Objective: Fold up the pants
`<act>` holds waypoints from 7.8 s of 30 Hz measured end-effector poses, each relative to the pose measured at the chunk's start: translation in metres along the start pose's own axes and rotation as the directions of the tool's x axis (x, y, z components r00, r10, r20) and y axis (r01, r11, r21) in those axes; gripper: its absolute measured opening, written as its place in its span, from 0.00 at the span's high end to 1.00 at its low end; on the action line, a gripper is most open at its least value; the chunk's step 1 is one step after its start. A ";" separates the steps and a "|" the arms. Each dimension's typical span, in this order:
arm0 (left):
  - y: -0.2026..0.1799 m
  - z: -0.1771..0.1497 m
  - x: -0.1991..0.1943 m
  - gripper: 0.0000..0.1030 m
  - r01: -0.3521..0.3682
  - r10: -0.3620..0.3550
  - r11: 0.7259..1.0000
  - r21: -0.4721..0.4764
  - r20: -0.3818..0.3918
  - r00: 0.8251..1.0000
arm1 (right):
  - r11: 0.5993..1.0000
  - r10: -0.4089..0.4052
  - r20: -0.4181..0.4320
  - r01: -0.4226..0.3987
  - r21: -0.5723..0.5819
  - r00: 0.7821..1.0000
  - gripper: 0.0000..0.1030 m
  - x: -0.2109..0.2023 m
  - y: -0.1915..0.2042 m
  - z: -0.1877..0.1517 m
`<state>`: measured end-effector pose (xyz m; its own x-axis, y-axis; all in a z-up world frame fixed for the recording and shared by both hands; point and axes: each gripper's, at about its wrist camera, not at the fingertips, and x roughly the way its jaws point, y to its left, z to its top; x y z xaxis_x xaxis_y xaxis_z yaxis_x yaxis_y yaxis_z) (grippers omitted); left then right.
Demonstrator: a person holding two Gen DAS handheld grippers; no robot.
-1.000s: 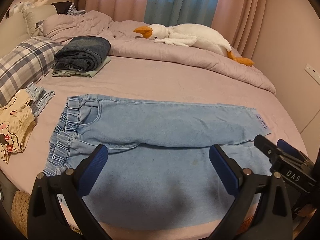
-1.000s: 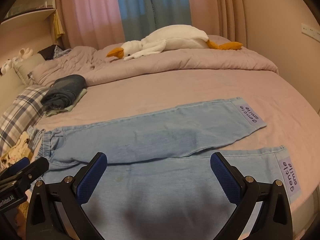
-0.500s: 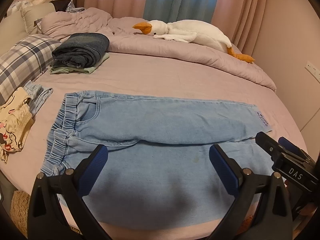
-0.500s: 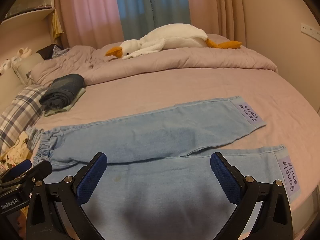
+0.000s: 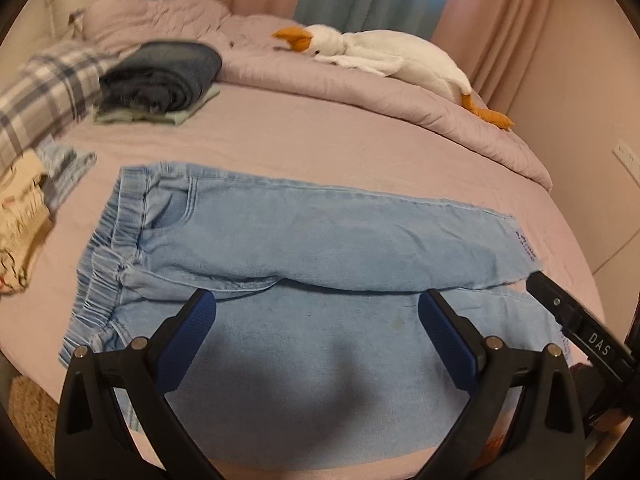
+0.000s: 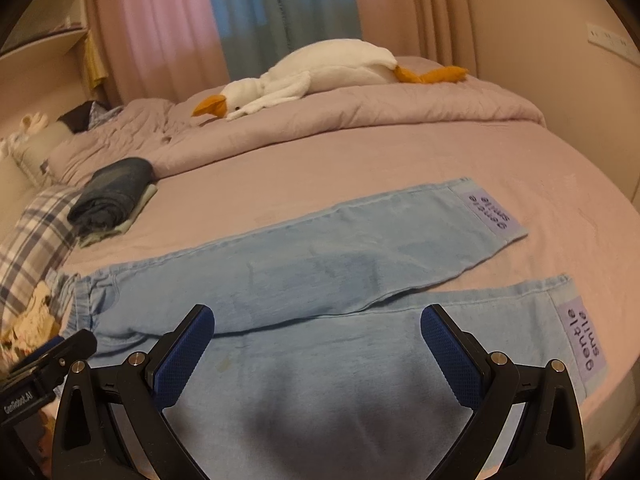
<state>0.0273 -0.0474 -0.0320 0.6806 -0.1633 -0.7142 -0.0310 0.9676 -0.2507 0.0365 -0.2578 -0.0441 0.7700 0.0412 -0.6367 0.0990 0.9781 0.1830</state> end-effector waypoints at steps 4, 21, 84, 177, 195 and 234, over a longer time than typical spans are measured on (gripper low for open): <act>0.007 0.004 0.010 0.03 -0.024 0.024 1.000 -0.007 -0.029 0.999 | 0.999 -0.009 -0.026 0.010 0.033 1.000 0.00 0.011 -0.005 0.002; 0.066 0.062 0.074 0.08 -0.052 0.028 0.980 -0.190 -0.126 0.992 | 0.938 -0.095 -0.333 0.197 0.285 0.938 0.02 0.211 -0.042 0.117; 0.082 -0.057 -0.026 0.54 0.192 -0.250 0.912 -0.362 -0.119 0.961 | 0.796 0.122 -0.064 -0.059 0.602 0.990 0.72 -0.021 -0.180 -0.078; 0.135 -0.039 -0.028 0.88 0.007 -0.064 0.959 -0.283 -0.194 0.979 | 0.678 -0.186 0.093 0.060 0.732 0.978 0.89 -0.059 -0.269 -0.085; 0.127 -0.050 -0.012 0.82 -0.071 0.029 0.981 -0.179 -0.230 0.973 | 0.657 -0.284 -0.159 0.312 0.686 0.946 0.89 -0.025 -0.275 -0.086; 0.104 -0.053 -0.015 0.60 -0.166 0.131 0.976 -0.138 -0.233 0.964 | 0.711 -0.331 -0.134 0.340 0.616 0.934 0.48 -0.043 -0.243 -0.066</act>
<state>-0.0251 0.0452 -0.0816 0.4816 -0.0753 -0.8731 -0.2441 0.9454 -0.2162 -0.0623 -0.4838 -0.1105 0.6018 -0.2577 -0.7559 0.7204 0.5837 0.3746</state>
